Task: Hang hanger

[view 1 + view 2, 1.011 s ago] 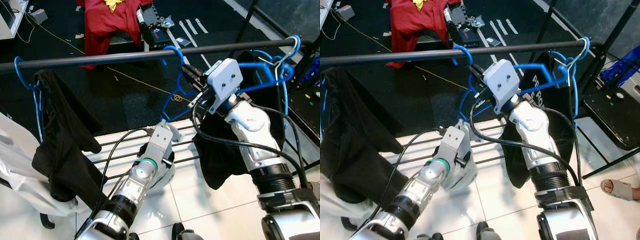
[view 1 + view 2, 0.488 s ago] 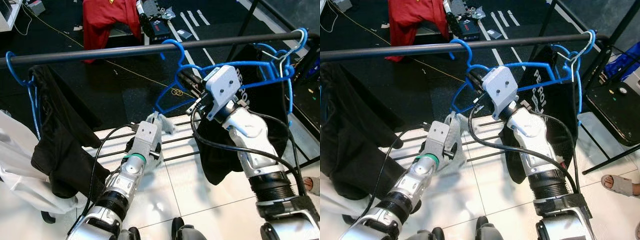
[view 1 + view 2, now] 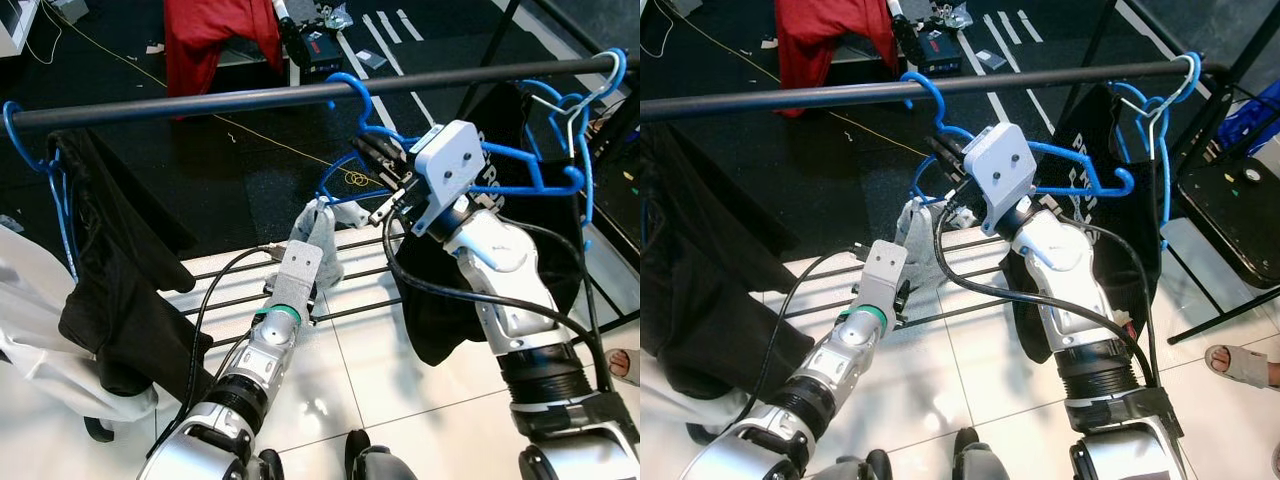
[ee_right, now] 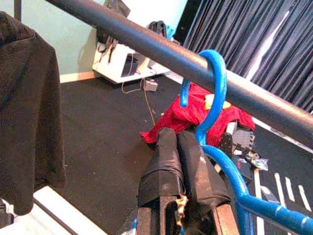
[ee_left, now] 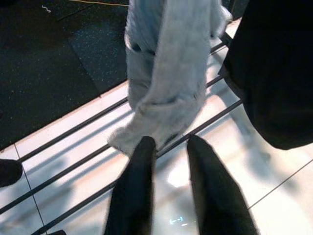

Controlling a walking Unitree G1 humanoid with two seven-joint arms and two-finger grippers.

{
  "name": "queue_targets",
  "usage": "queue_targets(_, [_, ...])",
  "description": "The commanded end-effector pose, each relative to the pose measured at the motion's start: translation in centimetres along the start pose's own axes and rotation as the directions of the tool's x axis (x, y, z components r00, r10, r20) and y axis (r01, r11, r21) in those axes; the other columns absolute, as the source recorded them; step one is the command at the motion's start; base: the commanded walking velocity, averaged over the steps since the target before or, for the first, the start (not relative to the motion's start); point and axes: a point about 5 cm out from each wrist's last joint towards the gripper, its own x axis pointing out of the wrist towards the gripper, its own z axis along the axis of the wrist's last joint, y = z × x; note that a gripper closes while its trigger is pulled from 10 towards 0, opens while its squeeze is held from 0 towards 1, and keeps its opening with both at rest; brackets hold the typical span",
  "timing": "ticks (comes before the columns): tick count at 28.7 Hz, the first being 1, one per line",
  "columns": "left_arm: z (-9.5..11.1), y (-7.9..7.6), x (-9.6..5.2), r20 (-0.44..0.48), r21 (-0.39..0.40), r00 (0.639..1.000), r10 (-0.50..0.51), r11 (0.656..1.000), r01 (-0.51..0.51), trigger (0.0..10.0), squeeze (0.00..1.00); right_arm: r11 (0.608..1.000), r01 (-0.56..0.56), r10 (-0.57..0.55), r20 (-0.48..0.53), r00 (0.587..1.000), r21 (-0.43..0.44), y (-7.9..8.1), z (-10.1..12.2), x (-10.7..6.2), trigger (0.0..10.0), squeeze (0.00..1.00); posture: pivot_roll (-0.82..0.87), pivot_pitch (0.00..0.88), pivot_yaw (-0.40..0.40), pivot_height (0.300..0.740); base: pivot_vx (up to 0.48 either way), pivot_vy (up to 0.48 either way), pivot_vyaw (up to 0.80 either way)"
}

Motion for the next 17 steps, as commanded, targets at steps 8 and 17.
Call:
queue_targets(8, [0.12, -2.18, -0.05, -0.01, -0.017, 0.999, -0.051, 0.999, 0.051, 10.0, 0.0, 1.0, 0.004, -0.004, 0.019, 1.0, -0.001, -0.29, 1.01, -0.34, 0.0, 0.0, -0.2, 0.295, 0.06, 0.74, 0.0, 0.0, 0.0])
queue_targets(17, [0.16, -2.16, 0.0, 0.012, -0.025, 0.997, -0.072, 0.997, 0.072, 10.0, 1.0, 1.0, 0.0, 0.0, 0.01, 1.0, 0.008, 0.14, 0.98, -0.56, 0.0, 0.0, -0.2, 0.3, 0.063, 0.74, 0.0, 0.0, 0.0])
